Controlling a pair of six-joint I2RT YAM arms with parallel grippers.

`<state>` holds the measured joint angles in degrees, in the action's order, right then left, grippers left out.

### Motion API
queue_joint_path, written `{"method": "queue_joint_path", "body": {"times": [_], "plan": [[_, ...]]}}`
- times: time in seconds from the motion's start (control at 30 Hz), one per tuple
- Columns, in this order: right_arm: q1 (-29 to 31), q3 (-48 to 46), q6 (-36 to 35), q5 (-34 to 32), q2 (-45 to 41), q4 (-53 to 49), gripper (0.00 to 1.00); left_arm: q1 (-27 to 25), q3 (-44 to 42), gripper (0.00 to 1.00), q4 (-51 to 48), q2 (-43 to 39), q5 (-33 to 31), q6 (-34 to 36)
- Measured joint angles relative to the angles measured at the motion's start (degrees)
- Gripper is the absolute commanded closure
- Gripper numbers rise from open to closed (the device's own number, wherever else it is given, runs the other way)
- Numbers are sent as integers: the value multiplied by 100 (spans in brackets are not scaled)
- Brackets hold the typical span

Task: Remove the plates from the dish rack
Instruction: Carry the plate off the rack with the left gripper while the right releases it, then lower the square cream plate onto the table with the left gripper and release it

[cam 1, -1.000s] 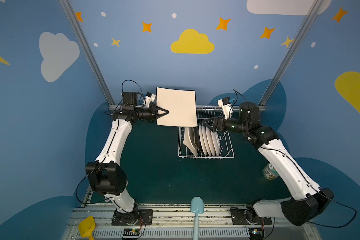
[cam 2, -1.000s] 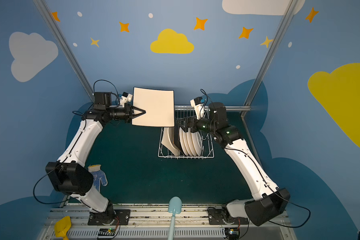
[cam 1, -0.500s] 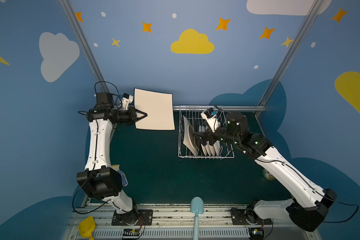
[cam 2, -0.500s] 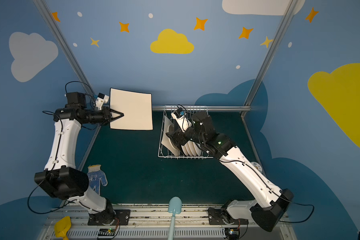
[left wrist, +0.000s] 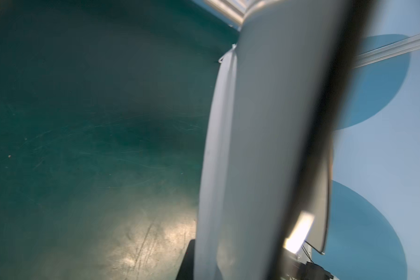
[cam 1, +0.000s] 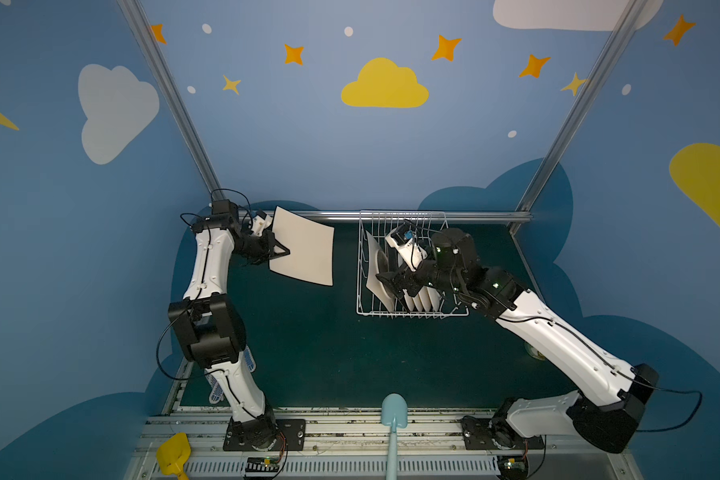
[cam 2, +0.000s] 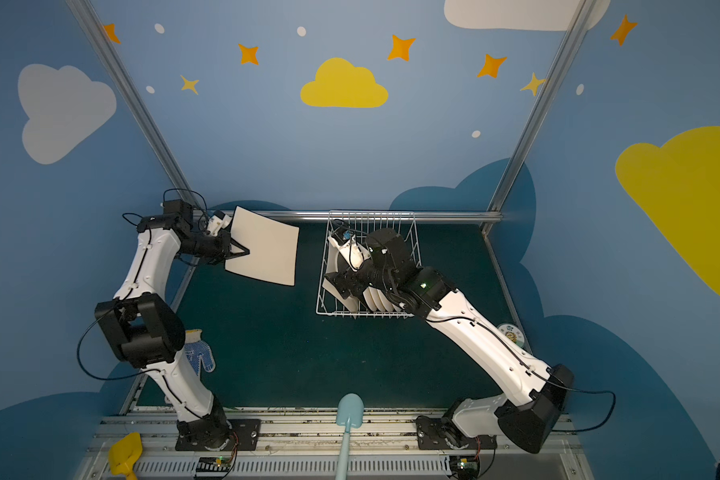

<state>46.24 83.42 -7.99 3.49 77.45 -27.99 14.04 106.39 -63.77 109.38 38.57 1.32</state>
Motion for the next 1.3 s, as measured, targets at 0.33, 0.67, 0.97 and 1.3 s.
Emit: {"method": "queue_joint_path", "body": {"times": [0.33, 0.67, 0.97, 1.3], "plan": [[39, 0, 144, 24, 70, -24, 9, 11, 345, 97, -74, 898, -63, 323], [103, 0, 334, 87, 463, -15, 9, 42, 376, 97, -109, 1425, -197, 522], [188, 0, 457, 90, 507, -4, 9, 125, 376, 97, -48, 1818, -122, 560], [192, 0, 455, 81, 514, 31, 9, 225, 378, 95, -31, 1963, 63, 621]]}}
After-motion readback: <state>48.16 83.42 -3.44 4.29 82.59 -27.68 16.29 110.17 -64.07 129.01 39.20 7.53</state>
